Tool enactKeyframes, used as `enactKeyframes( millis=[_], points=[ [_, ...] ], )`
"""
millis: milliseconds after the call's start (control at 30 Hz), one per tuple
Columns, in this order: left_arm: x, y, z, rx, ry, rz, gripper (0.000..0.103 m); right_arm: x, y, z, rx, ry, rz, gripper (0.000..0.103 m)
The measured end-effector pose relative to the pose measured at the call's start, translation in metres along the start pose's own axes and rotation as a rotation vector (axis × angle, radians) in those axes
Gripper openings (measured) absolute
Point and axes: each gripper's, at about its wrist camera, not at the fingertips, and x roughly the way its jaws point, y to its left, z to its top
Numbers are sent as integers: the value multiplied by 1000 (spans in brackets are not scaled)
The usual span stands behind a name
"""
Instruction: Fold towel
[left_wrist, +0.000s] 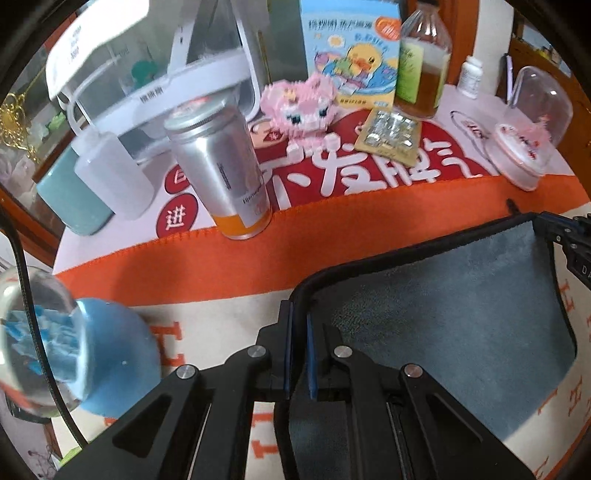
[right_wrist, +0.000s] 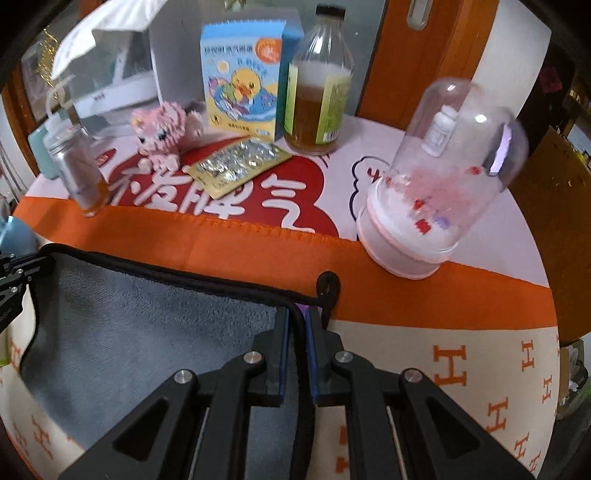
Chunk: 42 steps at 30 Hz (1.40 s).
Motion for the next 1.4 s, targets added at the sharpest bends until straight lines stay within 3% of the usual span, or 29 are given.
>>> enactKeyframes(
  millis=[333, 600, 667, 733, 833, 1100, 1333, 1400],
  points=[
    [21, 2, -2, -19, 22, 1, 5, 19, 4, 5, 1, 6, -30, 9],
    [23, -5, -1, -10, 14, 52, 10, 24, 12, 2, -43, 7, -78, 12],
    [20, -4, -1, -8, 11, 60, 15, 21, 10, 2, -39, 7, -76, 14],
    [15, -5, -1, -3, 0, 77, 34, 14, 7, 1, -24, 2, -62, 21],
    [3, -4, -2, -1, -30, 88, 55, 2, 2, -3, -5, -14, -62, 36],
    [-35, -8, -19, -50, -63, 50, 77, -35, -4, -22, 26, -37, -60, 39],
    [-78, -14, -47, -95, -75, -8, 88, -76, -1, -51, 49, -54, -27, 39],
    [-92, -18, -57, -91, -80, -9, 88, -88, 2, -61, 53, -57, -23, 44]
  ],
)
